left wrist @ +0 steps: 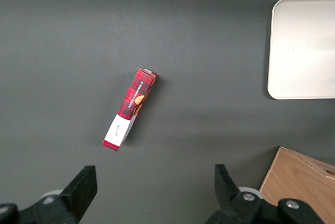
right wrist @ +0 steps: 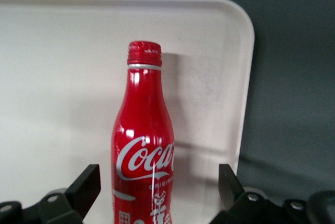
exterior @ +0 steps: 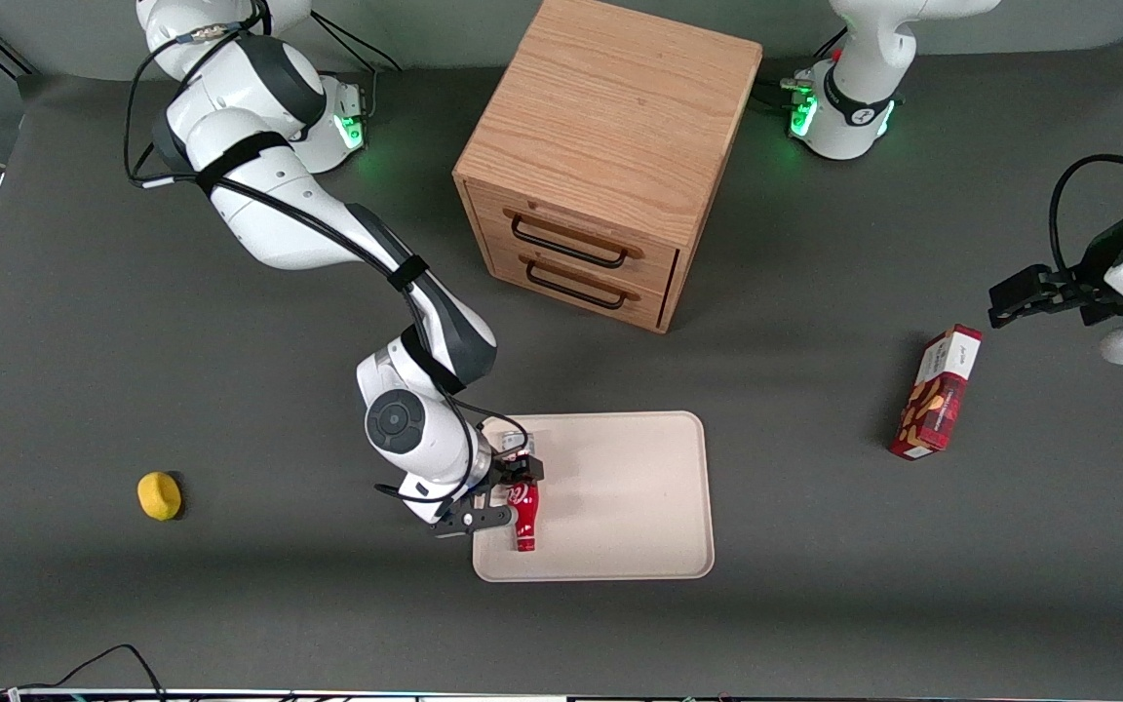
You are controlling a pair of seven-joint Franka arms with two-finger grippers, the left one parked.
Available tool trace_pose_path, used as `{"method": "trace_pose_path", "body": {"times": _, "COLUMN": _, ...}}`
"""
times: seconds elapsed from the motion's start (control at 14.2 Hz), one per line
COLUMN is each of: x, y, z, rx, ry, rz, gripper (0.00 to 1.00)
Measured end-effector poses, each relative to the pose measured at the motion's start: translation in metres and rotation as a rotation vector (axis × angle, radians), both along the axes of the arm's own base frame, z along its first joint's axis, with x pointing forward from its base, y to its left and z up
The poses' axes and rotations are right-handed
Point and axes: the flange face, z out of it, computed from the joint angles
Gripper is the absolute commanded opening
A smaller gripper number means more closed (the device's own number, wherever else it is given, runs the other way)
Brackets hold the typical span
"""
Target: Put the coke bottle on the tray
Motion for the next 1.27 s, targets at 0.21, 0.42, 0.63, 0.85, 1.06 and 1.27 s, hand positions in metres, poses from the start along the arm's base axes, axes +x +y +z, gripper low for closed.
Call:
{"method": "trace_pose_path", "body": {"times": 0.21, "x": 0.001, "y": -0.013, "z": 0.070, "rx": -0.047, "ry": 0.034, "rz": 0.006, "gripper": 1.00}}
{"method": "trace_pose_path", "body": {"times": 0.42, "x": -0.010, "y": -0.055, "z": 0.184, "rx": -0.129, "ry": 0.094, "rz": -0.015, "gripper": 1.00}}
{"method": "trace_pose_path", "body": {"times": 0.63, "x": -0.035, "y": -0.129, "z": 0.303, "rx": -0.232, "ry": 0.122, "rz": -0.105, "gripper": 1.00}}
{"method": "trace_pose_path", "body": {"times": 0.85, "x": -0.083, "y": -0.196, "z": 0.392, "rx": -0.321, "ry": 0.200, "rz": -0.203, "gripper": 1.00}}
{"method": "trace_pose_path", "body": {"times": 1.06, "x": -0.150, "y": -0.232, "z": 0.465, "rx": -0.332, "ry": 0.239, "rz": -0.250, "gripper": 1.00}}
{"method": "trace_pose_path", "body": {"times": 1.27, "x": -0.217, "y": -0.296, "z": 0.505, "rx": -0.223, "ry": 0.237, "rz": -0.335, "gripper": 1.00}}
